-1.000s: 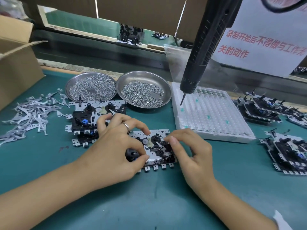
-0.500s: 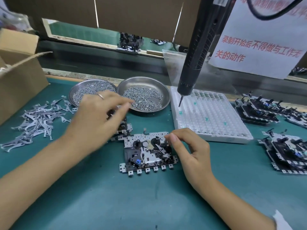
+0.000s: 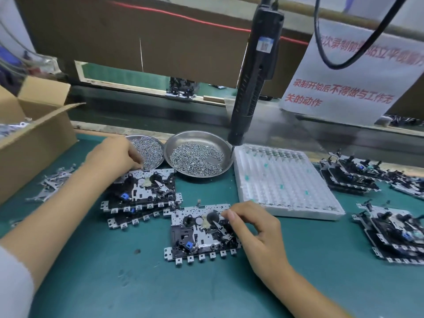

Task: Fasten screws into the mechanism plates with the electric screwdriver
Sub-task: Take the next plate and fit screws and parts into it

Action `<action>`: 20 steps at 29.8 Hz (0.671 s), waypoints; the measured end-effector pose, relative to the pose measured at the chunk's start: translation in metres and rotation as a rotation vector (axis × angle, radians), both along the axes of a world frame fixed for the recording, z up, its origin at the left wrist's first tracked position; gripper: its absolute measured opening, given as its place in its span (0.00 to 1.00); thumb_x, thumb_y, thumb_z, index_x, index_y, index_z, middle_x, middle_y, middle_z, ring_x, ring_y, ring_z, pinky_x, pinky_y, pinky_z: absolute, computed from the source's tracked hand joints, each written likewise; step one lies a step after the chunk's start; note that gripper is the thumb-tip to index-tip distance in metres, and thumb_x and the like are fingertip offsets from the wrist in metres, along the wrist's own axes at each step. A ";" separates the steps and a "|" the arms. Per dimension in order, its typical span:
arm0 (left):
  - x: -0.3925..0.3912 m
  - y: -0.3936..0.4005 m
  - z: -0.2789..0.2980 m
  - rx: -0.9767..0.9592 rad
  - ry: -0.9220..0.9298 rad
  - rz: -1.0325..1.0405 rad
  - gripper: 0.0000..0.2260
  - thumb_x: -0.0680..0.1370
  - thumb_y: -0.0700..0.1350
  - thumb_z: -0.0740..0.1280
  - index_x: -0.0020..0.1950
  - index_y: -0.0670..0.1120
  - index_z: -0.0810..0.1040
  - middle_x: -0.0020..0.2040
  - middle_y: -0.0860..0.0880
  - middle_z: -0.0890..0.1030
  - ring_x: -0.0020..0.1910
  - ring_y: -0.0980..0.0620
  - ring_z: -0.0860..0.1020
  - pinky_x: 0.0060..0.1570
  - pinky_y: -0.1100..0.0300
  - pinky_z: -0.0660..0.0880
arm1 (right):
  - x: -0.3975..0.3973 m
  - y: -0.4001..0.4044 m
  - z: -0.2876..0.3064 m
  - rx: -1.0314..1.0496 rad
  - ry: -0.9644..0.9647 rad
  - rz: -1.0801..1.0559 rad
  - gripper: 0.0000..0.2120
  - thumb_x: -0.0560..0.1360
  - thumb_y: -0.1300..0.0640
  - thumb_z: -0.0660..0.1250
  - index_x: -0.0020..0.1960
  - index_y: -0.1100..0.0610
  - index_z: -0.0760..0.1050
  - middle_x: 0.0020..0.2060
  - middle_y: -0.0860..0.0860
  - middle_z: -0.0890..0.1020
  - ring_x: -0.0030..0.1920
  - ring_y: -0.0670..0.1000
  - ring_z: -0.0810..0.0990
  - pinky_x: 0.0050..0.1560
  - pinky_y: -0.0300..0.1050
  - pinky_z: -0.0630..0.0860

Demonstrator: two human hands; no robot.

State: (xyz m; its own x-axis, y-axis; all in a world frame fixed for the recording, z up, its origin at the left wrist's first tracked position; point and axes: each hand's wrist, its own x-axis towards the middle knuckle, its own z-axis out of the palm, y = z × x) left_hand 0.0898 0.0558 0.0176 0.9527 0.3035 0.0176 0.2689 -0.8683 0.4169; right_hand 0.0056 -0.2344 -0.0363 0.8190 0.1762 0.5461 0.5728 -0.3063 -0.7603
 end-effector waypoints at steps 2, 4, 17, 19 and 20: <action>0.000 -0.005 -0.001 0.087 -0.030 0.028 0.03 0.73 0.46 0.73 0.43 0.54 0.85 0.41 0.50 0.84 0.35 0.48 0.81 0.38 0.57 0.78 | 0.001 -0.001 0.000 -0.007 -0.002 0.001 0.07 0.74 0.61 0.67 0.39 0.58 0.80 0.34 0.45 0.80 0.37 0.46 0.77 0.41 0.36 0.72; -0.002 -0.009 -0.002 0.146 -0.081 0.034 0.04 0.74 0.46 0.72 0.44 0.55 0.84 0.47 0.49 0.83 0.46 0.46 0.79 0.46 0.54 0.76 | 0.002 -0.001 0.000 -0.010 -0.009 0.000 0.07 0.74 0.61 0.67 0.39 0.59 0.81 0.34 0.45 0.80 0.37 0.47 0.78 0.40 0.37 0.72; -0.014 -0.010 -0.001 -0.085 -0.536 0.000 0.08 0.78 0.38 0.66 0.55 0.43 0.82 0.51 0.42 0.82 0.49 0.42 0.78 0.52 0.49 0.75 | 0.001 -0.001 0.000 -0.017 0.003 -0.003 0.07 0.74 0.61 0.67 0.39 0.60 0.81 0.35 0.47 0.80 0.38 0.48 0.78 0.40 0.37 0.72; -0.016 -0.013 0.005 -0.110 -0.604 -0.032 0.09 0.78 0.37 0.65 0.55 0.41 0.82 0.50 0.40 0.80 0.48 0.43 0.77 0.52 0.54 0.71 | 0.001 -0.002 0.002 -0.028 -0.023 -0.002 0.07 0.74 0.61 0.67 0.39 0.60 0.81 0.35 0.48 0.80 0.38 0.48 0.78 0.40 0.37 0.72; -0.017 -0.015 0.008 -0.143 -0.640 -0.039 0.08 0.78 0.38 0.65 0.54 0.40 0.82 0.48 0.40 0.79 0.46 0.45 0.76 0.49 0.58 0.68 | 0.003 -0.002 0.004 -0.035 -0.036 -0.003 0.07 0.74 0.62 0.67 0.39 0.61 0.81 0.35 0.48 0.80 0.38 0.48 0.78 0.40 0.37 0.72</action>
State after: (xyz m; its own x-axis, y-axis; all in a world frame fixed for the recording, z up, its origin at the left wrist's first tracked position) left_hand 0.0723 0.0407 0.0260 0.7781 0.3101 0.5462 -0.1012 -0.7964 0.5963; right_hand 0.0082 -0.2360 -0.0319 0.7995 0.1930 0.5688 0.5986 -0.3345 -0.7279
